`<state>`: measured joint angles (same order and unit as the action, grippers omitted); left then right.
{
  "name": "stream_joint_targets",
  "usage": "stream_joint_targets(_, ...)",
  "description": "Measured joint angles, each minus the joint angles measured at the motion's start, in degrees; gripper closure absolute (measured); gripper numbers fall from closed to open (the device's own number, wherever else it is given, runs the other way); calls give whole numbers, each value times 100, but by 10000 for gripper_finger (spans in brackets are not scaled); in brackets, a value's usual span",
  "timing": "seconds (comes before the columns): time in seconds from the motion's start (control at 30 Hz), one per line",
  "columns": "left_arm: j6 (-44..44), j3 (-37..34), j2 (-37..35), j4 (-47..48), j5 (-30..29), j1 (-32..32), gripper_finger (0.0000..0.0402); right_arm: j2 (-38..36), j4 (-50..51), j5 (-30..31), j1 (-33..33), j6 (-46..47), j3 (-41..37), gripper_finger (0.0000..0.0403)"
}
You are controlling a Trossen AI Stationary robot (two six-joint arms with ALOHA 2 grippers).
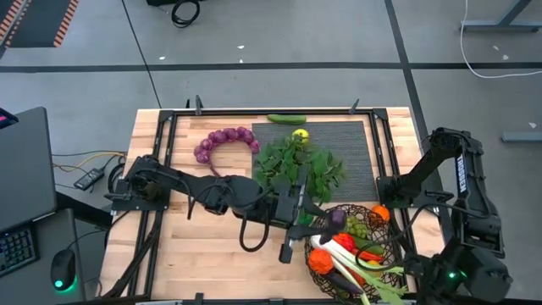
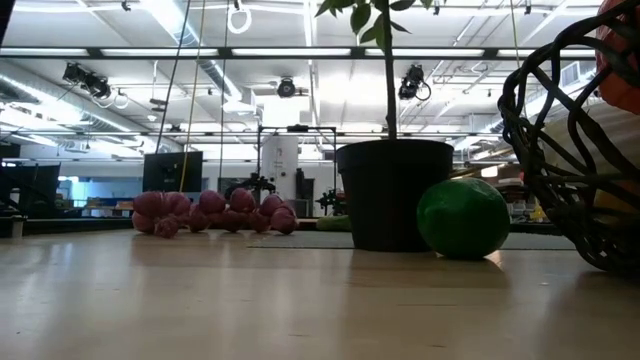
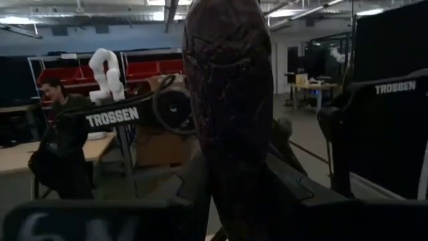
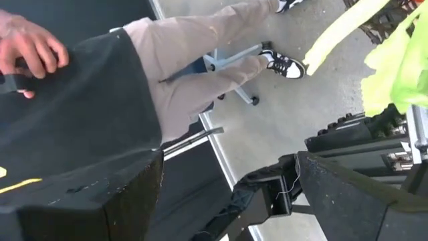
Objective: Build produce basket
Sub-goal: Put the purple eggplant into the brown wire basket
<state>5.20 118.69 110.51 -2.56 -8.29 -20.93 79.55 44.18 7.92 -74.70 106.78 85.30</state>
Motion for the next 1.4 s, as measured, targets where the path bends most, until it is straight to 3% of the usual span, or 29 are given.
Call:
stream_joint_targets(0.23,-11,2,410,-305,-4,8,299,0,2,-2,-37,108,-1,56)
stream_joint_targets(0.4,-182,0,762,-763,0,4,277,4,2,0,-35,267,0,56)
stream_joint_targets(0.77,-703,-9,919,-519,-4,139,127,4,-127,128,-37,306,-2,56)
stream_joint_targets(0.9,-776,-9,874,-515,-6,153,92,4,-127,252,-35,294,-1,56)
stream_joint_targets(1.27,-920,-3,-84,-298,1,66,97,4,-58,674,-35,119,0,56)
stream_joint_targets(1.4,-908,0,-517,-124,-7,24,104,7,274,1152,-10,103,0,56)
